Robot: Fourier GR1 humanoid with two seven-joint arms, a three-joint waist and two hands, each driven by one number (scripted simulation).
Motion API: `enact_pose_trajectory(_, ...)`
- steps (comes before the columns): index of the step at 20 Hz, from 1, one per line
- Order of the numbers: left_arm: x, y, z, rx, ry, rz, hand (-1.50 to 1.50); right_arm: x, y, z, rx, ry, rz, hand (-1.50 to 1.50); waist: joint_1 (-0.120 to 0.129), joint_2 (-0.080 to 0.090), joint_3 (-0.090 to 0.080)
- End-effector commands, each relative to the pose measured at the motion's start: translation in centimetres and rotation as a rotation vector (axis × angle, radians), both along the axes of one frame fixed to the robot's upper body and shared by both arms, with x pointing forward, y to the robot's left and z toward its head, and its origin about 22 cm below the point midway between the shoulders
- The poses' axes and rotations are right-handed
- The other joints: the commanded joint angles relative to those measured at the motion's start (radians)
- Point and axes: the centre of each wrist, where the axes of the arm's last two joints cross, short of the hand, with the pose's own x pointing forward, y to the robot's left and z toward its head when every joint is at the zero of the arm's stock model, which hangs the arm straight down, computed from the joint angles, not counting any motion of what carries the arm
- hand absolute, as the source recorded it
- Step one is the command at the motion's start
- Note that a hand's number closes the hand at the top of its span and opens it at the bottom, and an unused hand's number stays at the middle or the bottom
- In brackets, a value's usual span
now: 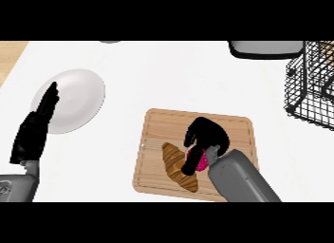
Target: Pick the cupcake from the cutting board and place it in the tiered basket
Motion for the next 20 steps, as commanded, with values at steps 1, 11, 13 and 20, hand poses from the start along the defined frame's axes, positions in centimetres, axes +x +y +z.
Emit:
enact_pose_trajectory(1, -0.1, -0.6, 1.8, -0.018, -0.005, -0.013, 0.00, 0.0, 0.4, 2.1, 0.060, -0.025, -0.080, 1.50, 0.004, 0.002, 0.002)
enact_pose_trajectory(11, -0.3, 0.0, 0.4, -0.005, 0.000, -0.007, 0.00, 4.6, -1.7, 4.9, -0.032, -0.531, -0.312, 1.50, 0.019, 0.006, 0.002)
enact_pose_trajectory(13, -0.4, 0.0, -0.5, -0.014, -0.004, 0.003, 0.00, 4.0, -1.8, 8.3, 0.051, -0.667, -0.373, 1.50, 0.001, 0.001, 0.001)
enact_pose_trajectory(20, 0.2, 1.1, -0.2, 0.001, 0.013, 0.017, 0.00, 3.4, -4.4, 15.2, -0.031, -1.017, -0.473, 1.50, -0.021, -0.002, 0.000)
